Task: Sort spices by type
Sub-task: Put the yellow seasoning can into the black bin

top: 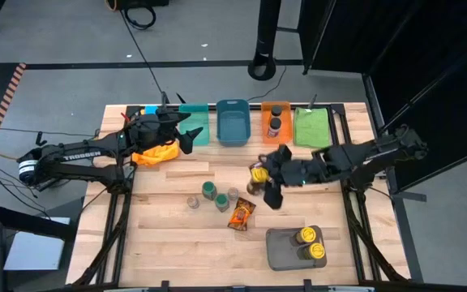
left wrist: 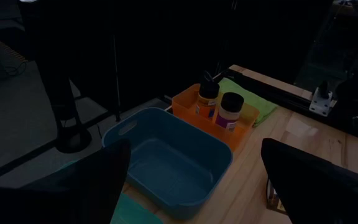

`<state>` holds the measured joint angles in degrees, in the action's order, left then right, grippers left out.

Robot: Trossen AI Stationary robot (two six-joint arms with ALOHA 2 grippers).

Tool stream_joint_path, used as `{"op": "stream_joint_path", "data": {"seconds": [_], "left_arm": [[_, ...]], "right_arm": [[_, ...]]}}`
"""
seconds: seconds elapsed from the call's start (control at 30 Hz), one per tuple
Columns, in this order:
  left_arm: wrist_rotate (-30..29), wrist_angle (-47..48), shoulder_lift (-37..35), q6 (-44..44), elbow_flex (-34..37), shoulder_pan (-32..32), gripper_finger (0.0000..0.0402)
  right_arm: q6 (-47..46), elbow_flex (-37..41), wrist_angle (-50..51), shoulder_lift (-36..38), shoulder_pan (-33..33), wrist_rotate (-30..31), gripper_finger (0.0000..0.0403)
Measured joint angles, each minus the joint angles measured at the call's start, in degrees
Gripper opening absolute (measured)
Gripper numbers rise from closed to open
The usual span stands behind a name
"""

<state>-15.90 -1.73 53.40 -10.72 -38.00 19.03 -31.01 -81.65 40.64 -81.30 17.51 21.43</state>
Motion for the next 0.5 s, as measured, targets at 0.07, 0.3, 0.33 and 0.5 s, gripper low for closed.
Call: {"op": "stream_joint_path", "data": {"seconds": [0.07, 0.3, 0.33, 0.5], "left_arm": [[0.00, -0.01, -0.01, 0.00, 0.00, 0.00, 0.0369], [0.00, -0.01, 0.01, -0.02, 0.00, 0.01, 0.0369], [0.00, -0.01, -0.01, -0.02, 0.00, 0.01, 0.0369], [-0.43, -0.01, -0.01, -0.02, 0.00, 0.01, 0.0369]], "right_arm": [[-3.67, 0.00, 1.01, -0.02, 3.01, 0.21, 0.0235], [-16.57, 0.00, 6.21, -0.12, 13.71, 8.09, 0.0235], [-18.74, 0.00, 7.42, -0.13, 15.05, 9.48, 0.0235], [-30.80, 1.41, 11.98, -0.13, 20.84, 13.49, 0.0235]]}}
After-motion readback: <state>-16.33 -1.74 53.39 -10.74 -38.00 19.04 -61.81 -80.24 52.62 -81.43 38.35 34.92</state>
